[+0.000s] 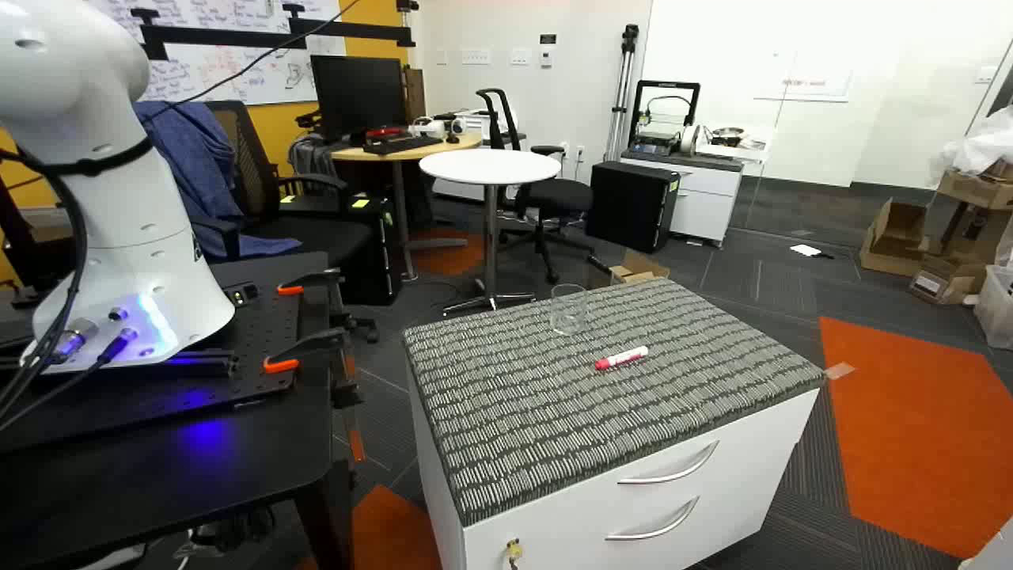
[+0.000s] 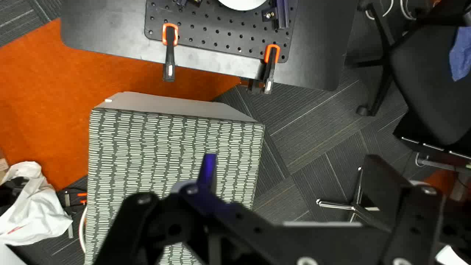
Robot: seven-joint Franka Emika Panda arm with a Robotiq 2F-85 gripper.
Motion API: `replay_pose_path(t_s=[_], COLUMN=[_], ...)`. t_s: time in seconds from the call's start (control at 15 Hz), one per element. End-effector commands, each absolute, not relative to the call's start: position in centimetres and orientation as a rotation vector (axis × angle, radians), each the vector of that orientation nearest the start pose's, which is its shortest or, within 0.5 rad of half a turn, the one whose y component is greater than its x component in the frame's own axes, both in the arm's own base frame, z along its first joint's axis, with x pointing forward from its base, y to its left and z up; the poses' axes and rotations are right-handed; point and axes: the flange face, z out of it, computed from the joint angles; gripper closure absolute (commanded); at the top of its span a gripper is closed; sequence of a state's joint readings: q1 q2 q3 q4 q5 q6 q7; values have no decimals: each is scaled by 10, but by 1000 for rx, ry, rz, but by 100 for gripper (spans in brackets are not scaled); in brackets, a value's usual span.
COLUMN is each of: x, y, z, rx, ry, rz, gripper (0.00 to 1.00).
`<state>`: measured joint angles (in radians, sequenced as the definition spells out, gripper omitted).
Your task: Put the red marker inside the glass
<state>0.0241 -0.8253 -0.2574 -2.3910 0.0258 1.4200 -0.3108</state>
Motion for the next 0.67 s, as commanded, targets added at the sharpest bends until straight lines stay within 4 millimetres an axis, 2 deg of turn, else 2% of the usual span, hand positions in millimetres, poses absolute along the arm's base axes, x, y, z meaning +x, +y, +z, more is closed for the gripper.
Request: replay_pose_path(t_s=[0.0, 0.47, 0.6], x=[274, 274, 277], y=[-84, -84, -85], z=[566, 566, 565], rx=[-2881, -2881, -2927], ry=[-253, -253, -243], rz=[159, 159, 112], gripper=[0, 0, 0])
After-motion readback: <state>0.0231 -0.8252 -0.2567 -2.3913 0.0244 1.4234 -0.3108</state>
